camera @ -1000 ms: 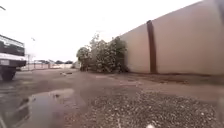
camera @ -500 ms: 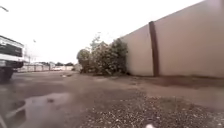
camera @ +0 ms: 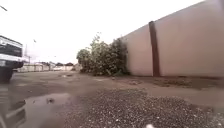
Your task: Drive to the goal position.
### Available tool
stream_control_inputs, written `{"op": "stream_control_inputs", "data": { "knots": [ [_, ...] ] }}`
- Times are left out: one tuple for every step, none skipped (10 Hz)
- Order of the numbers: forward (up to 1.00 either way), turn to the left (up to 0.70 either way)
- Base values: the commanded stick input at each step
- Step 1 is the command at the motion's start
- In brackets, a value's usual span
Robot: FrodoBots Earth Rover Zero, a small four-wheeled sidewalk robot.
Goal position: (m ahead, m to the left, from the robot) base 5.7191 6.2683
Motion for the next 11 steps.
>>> {"op": "stream_control_inputs", "data": {
  "knots": [
    [0.45,0.0],
    [0.45,0.0],
    [0.45,0.0],
    [0.45,0.27],
    [0.45,0.27],
    [0.45,0.27],
    [0.45,0.27],
    [0.45,0.27],
    [0.45,0.27],
    [0.45,0.27],
    [0.45,0.27]
  ]
}}
